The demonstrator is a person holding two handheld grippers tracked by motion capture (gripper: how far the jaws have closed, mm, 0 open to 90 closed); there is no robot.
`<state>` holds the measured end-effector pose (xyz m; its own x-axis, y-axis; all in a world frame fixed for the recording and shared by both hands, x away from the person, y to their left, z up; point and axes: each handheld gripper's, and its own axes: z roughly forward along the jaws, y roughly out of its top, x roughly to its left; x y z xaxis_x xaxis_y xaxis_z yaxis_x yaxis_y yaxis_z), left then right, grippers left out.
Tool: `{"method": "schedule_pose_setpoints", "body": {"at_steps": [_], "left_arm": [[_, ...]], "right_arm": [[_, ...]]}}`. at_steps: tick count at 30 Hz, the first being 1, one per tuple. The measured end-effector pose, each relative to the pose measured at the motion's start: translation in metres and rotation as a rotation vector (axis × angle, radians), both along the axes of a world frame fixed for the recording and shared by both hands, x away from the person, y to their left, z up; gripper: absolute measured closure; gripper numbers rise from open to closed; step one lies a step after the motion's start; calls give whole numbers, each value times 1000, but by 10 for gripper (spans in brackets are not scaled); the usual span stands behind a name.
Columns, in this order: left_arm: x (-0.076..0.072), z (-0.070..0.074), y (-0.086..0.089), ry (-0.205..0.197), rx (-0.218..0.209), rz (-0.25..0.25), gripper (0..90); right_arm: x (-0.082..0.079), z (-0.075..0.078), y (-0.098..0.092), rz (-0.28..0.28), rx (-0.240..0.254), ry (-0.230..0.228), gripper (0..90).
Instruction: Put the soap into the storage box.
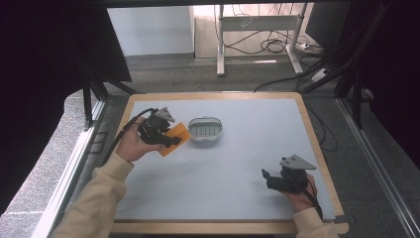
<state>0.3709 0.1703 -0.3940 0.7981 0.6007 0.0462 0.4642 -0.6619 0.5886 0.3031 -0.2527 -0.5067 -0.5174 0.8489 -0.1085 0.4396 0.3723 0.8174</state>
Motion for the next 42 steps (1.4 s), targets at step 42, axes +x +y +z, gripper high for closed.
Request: {"method": "schedule_pose_setpoints", "body": {"at_steps": [42], "left_arm": [[57,13,-33,-20,107,-98,617]], "right_arm": [[1,-2,-1,10,3,5,146]]}}
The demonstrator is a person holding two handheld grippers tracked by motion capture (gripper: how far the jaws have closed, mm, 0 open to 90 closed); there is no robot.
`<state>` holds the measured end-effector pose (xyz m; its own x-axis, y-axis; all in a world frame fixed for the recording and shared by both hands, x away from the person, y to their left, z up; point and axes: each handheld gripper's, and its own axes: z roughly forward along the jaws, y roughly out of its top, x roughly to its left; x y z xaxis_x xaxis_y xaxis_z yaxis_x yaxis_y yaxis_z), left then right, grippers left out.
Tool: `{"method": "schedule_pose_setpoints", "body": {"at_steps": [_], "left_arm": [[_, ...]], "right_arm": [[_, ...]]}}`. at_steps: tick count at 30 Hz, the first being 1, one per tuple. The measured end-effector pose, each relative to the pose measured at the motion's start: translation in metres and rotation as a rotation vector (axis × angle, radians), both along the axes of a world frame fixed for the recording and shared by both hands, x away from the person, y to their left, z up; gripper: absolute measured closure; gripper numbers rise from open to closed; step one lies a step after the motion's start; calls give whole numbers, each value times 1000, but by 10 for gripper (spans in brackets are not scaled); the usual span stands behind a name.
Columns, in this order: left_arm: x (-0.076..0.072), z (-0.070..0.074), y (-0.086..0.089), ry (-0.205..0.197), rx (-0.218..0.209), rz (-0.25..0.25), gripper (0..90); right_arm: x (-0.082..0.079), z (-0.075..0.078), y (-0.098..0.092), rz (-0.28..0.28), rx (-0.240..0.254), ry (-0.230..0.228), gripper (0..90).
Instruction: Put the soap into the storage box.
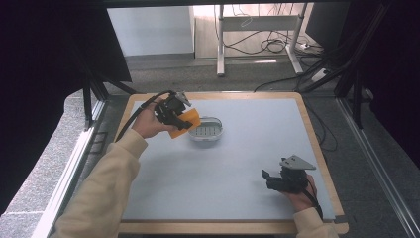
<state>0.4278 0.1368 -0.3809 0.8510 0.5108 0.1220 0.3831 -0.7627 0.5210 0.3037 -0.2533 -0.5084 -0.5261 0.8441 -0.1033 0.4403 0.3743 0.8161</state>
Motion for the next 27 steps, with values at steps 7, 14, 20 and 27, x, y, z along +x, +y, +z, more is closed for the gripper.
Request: {"method": "schedule_pose_setpoints", "body": {"at_steps": [7,14,20,27], "left_arm": [[7,-5,-8,9,8,-26,617],[15,-9,-13,18,10,-17,617],[22,-12,-17,38,0,-40,618],[30,-18,-23,44,10,-68,618]], "right_arm": [[0,0,-1,3,3,-3,147],[0,0,-1,4,4,-4,146],[0,0,-1,1,7,-6,146],[0,0,-2,2,4,-2,147]]}}
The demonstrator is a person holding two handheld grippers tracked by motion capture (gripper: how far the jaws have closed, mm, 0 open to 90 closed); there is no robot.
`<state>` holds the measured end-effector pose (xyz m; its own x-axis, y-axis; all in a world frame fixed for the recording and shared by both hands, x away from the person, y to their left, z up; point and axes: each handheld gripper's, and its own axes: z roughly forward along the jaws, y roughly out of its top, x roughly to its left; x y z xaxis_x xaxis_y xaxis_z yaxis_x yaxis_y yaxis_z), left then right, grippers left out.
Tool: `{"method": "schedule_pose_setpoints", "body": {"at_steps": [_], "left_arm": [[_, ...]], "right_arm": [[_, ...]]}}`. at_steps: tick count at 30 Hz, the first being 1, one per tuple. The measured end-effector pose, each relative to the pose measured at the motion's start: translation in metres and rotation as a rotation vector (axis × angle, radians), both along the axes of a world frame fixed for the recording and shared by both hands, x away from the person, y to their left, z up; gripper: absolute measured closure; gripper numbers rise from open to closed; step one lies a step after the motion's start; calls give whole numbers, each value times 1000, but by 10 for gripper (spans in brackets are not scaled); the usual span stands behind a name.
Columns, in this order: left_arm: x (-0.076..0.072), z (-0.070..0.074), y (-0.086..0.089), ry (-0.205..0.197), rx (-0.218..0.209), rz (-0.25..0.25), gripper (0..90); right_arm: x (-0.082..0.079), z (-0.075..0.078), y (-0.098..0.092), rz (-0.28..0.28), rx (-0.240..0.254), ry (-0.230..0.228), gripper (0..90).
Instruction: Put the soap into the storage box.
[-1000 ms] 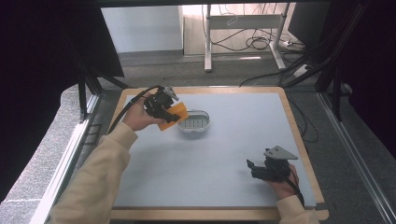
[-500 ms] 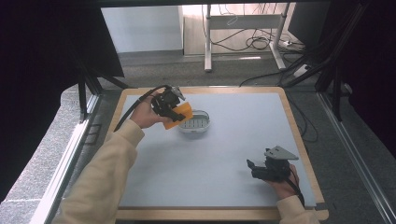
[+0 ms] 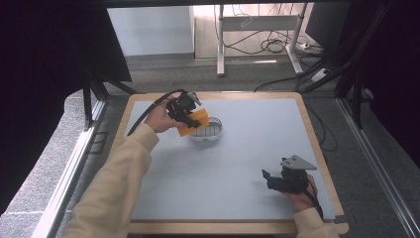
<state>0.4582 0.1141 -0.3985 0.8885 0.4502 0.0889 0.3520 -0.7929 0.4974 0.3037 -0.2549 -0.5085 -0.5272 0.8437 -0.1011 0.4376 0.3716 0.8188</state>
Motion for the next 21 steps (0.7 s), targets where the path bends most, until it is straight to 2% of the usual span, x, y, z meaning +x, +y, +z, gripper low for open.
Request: {"method": "schedule_pose_setpoints", "body": {"at_steps": [8,13,21], "left_arm": [[10,-6,-6,11,6,-18,617],[16,-5,-5,9,-14,-37,617],[27,-9,-8,12,18,-71,617]], "right_arm": [[0,0,-1,-3,3,0,146],[0,0,0,-1,0,-3,147],[0,-1,0,-3,-2,-2,146]]}}
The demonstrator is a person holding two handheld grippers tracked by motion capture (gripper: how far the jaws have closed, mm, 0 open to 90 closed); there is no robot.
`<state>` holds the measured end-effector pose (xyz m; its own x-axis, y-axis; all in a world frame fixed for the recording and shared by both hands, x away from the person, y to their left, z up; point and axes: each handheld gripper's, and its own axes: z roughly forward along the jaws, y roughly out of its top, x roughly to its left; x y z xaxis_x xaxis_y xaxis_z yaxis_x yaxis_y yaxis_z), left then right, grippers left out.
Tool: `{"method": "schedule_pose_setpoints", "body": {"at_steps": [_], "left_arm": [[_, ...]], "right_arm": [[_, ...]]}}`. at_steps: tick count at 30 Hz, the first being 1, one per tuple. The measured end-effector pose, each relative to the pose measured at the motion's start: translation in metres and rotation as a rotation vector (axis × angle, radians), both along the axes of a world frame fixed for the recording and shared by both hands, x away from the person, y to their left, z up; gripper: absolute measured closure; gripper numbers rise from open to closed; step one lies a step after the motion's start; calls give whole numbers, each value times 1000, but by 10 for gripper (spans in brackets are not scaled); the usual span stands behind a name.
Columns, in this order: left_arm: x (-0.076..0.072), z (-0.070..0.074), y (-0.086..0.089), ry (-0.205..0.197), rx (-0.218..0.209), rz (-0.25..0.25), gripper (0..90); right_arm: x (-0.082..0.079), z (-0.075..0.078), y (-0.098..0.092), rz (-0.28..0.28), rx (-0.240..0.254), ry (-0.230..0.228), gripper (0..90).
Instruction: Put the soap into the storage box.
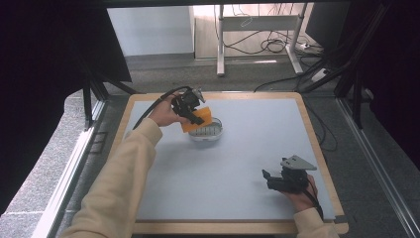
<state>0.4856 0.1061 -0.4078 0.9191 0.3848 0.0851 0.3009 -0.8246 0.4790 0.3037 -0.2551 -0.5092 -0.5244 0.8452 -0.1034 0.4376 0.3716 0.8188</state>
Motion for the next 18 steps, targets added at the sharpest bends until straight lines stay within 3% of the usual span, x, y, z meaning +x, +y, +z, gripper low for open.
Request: {"method": "schedule_pose_setpoints", "body": {"at_steps": [4,18], "left_arm": [[4,-2,-2,11,-14,-16,617],[15,-6,-23,17,0,-85,617]], "right_arm": [[0,0,0,1,1,0,146],[-1,0,-2,-1,1,-1,147]]}}
